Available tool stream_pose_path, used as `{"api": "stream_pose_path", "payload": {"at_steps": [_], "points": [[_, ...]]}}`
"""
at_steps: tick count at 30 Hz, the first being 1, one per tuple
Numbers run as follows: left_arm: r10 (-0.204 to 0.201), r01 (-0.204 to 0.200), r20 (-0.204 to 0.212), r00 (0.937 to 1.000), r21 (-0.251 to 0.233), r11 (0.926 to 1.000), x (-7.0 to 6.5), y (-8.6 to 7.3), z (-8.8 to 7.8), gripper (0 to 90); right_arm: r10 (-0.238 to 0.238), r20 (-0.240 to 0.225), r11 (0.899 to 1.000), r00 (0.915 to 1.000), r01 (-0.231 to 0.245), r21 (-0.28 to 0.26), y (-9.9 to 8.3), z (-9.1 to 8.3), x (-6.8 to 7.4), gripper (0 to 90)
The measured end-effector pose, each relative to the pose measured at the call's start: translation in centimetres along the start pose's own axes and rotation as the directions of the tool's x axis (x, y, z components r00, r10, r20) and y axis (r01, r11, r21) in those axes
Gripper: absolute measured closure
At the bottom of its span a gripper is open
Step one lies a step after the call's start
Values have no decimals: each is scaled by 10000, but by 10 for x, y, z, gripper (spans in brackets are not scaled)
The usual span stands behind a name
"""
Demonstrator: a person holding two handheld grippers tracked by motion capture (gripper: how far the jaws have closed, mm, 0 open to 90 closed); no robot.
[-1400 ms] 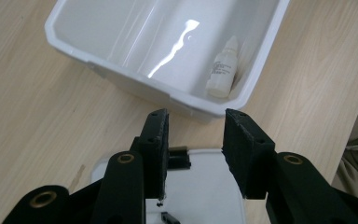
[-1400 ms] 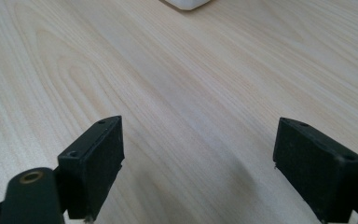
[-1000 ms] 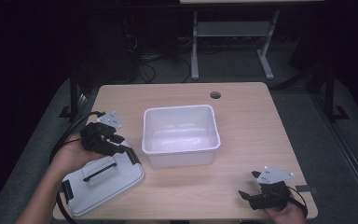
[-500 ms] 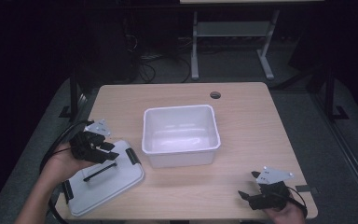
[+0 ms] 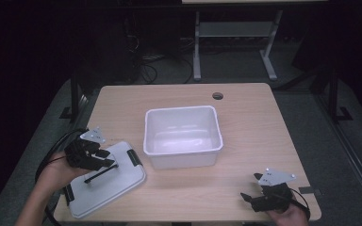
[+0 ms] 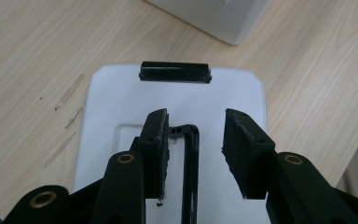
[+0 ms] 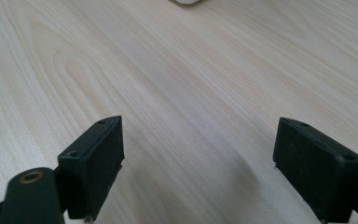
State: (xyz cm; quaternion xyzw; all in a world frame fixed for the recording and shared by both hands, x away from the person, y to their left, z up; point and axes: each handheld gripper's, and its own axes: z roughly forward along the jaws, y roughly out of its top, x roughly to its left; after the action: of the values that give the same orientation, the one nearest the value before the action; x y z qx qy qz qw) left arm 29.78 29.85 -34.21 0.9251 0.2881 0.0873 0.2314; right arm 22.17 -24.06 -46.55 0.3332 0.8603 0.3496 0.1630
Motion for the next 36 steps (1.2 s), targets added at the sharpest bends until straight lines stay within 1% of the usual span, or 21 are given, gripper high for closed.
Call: {"api": "stream_pose_path", "payload": {"at_steps": [16,23,25,26,27,28,34,36], "points": [[15,-15,51,10000,78,10000,0,-10,6,600,38,59,10000,10000,-38,-22,0,0,-1,158],[-104,104,30,9999,87,9999,0,-19,9,585,5,50,10000,10000,-5,7,0,0,-1,158],[-65,65,4,10000,126,9999,0,-22,10,581,-13,55,10000,10000,13,21,0,0,-1,158],[-126,126,10,9999,128,9998,0,-23,10,578,-19,51,10000,10000,19,25,0,1,-1,158],[-64,64,17,10000,152,9999,0,-25,11,575,-20,56,10000,10000,20,27,0,1,-1,158],[-117,117,6,9999,149,9998,0,-27,12,572,-23,73,10000,10000,23,23,0,1,-1,158],[-153,152,9,9999,302,9994,1,-35,15,555,-2,63,10000,10000,2,53,0,1,0,158],[-247,246,32,9997,349,9991,2,-38,17,553,-12,64,10000,10000,11,54,0,1,0,158]]}}
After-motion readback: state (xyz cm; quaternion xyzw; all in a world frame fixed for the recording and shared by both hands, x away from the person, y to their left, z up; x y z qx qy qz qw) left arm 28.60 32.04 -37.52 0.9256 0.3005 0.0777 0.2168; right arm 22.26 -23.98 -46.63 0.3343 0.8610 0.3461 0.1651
